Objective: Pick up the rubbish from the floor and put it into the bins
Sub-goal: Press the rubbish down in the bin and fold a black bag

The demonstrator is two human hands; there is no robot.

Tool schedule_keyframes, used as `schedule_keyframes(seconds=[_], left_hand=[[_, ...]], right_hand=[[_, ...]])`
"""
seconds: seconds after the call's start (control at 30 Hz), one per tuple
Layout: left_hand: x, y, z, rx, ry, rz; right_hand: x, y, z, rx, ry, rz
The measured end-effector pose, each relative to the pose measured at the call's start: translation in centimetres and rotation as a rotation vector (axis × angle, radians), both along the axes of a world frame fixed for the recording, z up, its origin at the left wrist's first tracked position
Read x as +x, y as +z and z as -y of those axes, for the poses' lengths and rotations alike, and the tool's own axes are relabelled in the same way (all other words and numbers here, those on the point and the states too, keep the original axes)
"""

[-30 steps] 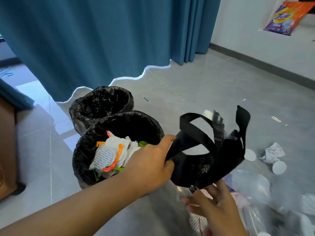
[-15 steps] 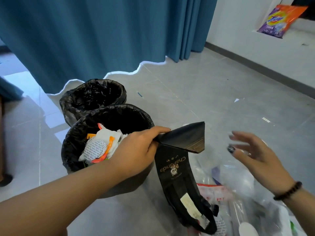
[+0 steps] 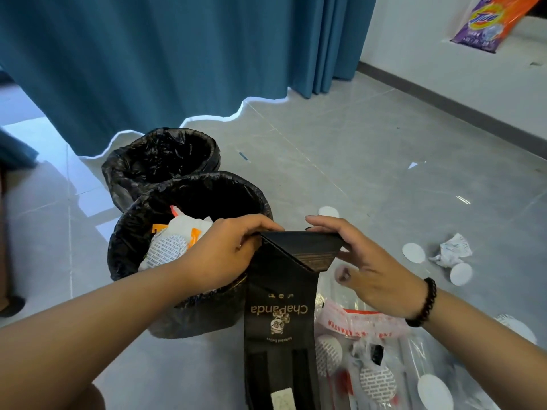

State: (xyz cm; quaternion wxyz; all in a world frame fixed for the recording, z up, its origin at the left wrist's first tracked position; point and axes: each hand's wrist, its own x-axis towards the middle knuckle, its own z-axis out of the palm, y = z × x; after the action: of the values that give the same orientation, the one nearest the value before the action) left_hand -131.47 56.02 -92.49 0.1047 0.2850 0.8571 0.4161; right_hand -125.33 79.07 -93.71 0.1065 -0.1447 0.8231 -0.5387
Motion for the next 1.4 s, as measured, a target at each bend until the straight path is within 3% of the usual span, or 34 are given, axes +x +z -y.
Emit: schedule_keyframes(seconds=[0.13,0.3,0.47,0.67,0.77,0.83,0.97,1.03,1.2,1.4], left_hand=[[-0.2,-0.4,0.2,0.079,-0.006,0.135],[-0.1,-0.5,-0.3,0.283,0.025,0.543],[-0.5,0.0,-0.3,0.361,0.035,0.825],[0.0,-0.1,-0.2,0.336,0.018,0.764],[0.0,-0.3,-0.2,0.403,0.002,0.701],[0.0,-0.4,-0.2,0.446,0.016,0.648],[-0.2,-0.4,-0.2,0.461,0.094,0.491],[-0.3,-0.2,-0.1,0.443,0.078,0.473],[0.3,0.0,-0.1,0.304,-0.008,0.462],[0.7,0.0,0.0,0.284,-0.014,0.607]], right_hand=[[-0.2,-0.5,0.8,0.073,-0.144,-0.245],[-0.4,-0.7,0.8,0.063,-0.337,-0.511],[-0.3,-1.5,0.9,0.144,-0.319,-0.807],[-0.4,-2.5,0.7,0.456,-0.199,-1.058],[-0.2,-2.5,1.1,0.414,-0.136,-1.002],[0.1,-2.1,1.4,0.285,-0.09,-0.854],[1.5,-1.1,1.4,-0.051,-0.087,-0.262],[2.1,-1.1,1.7,-0.229,-0.181,-0.078],[2.2,-0.6,2.1,-0.283,-0.286,-0.137],[1.5,-1.1,1.6,-0.334,-0.344,-0.349]])
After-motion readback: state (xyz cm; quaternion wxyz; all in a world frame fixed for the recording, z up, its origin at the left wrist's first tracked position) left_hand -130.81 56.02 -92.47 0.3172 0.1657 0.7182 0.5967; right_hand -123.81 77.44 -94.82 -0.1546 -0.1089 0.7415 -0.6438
